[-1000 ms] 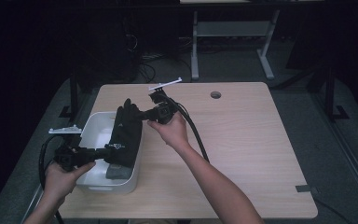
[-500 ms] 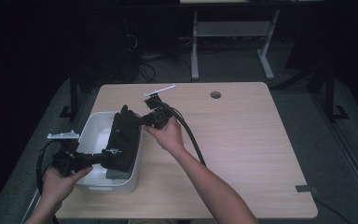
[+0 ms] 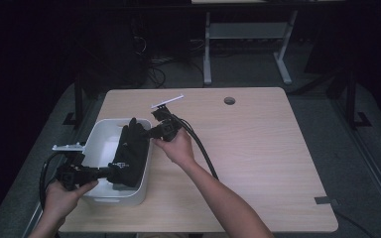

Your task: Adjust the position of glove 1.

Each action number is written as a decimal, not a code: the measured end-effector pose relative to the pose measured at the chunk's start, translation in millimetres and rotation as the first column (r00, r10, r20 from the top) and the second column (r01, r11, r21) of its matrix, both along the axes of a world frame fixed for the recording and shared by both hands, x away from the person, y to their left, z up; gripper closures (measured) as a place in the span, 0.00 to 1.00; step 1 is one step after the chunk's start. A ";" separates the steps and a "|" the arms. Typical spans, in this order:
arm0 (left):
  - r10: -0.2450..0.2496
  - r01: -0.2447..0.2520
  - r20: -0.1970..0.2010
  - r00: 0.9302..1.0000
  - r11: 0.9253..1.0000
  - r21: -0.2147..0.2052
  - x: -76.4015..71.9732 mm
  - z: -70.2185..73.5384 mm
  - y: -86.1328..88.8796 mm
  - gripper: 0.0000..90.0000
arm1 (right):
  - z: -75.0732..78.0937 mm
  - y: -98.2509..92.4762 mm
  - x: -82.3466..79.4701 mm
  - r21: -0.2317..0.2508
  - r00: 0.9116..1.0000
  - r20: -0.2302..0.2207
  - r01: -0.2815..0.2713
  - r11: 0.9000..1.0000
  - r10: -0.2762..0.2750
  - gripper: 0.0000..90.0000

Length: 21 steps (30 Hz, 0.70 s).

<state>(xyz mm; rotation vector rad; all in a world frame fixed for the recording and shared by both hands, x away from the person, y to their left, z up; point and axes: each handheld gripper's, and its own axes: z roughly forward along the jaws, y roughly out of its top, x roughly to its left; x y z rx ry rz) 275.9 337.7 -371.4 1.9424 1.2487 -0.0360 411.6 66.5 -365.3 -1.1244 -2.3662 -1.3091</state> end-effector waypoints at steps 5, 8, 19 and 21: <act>-0.006 0.006 -0.009 1.000 1.000 0.006 0.4 -3.2 -1.8 0.90 | -2.8 -0.8 -0.1 -0.017 1.000 0.000 -0.004 1.000 0.004 0.89; -0.002 0.002 -0.016 1.000 1.000 0.008 0.4 -4.8 -1.5 0.90 | -3.6 0.5 -0.3 -0.025 1.000 -0.009 -0.004 1.000 0.004 0.89; 0.003 -0.003 -0.033 0.999 1.000 0.001 0.0 -9.6 2.8 0.81 | -5.3 0.9 1.2 -0.035 1.000 0.005 -0.013 0.999 0.013 0.82; 0.008 -0.008 -0.028 1.000 1.000 0.010 0.3 -8.5 4.0 0.79 | -4.7 -0.3 1.2 -0.039 1.000 0.005 -0.007 0.999 0.007 0.81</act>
